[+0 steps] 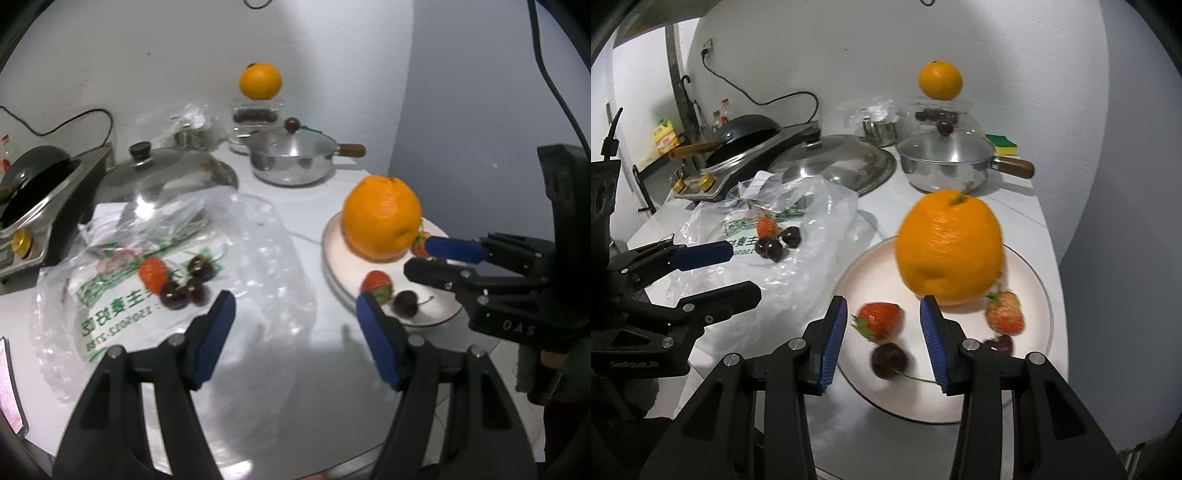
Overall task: Organize fruits
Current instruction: 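Move both open grippers back over the cherries in the bag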
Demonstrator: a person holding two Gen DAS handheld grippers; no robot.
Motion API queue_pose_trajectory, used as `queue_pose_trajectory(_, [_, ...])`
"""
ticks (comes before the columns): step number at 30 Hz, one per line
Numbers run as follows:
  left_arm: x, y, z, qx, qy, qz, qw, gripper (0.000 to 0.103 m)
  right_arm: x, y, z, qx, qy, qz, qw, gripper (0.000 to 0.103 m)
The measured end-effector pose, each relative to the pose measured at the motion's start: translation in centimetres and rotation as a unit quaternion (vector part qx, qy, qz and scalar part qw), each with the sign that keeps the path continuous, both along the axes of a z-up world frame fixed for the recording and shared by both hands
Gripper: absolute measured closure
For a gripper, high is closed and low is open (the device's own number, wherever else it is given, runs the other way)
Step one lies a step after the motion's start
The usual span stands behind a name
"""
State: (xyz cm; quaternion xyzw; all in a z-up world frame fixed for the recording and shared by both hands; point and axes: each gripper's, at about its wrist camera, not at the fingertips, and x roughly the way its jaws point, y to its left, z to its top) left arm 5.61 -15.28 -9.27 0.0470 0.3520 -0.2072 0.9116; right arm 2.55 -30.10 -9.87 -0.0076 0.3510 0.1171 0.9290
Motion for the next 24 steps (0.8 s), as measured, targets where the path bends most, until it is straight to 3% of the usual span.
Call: queue_pose_trajectory(24, [1.1,9.6,-1.2,-0.022,0.001,0.063,0.9977,0.034,3.7,9.7,0.0,-0.030,0.007,0.056,0.998,0.060])
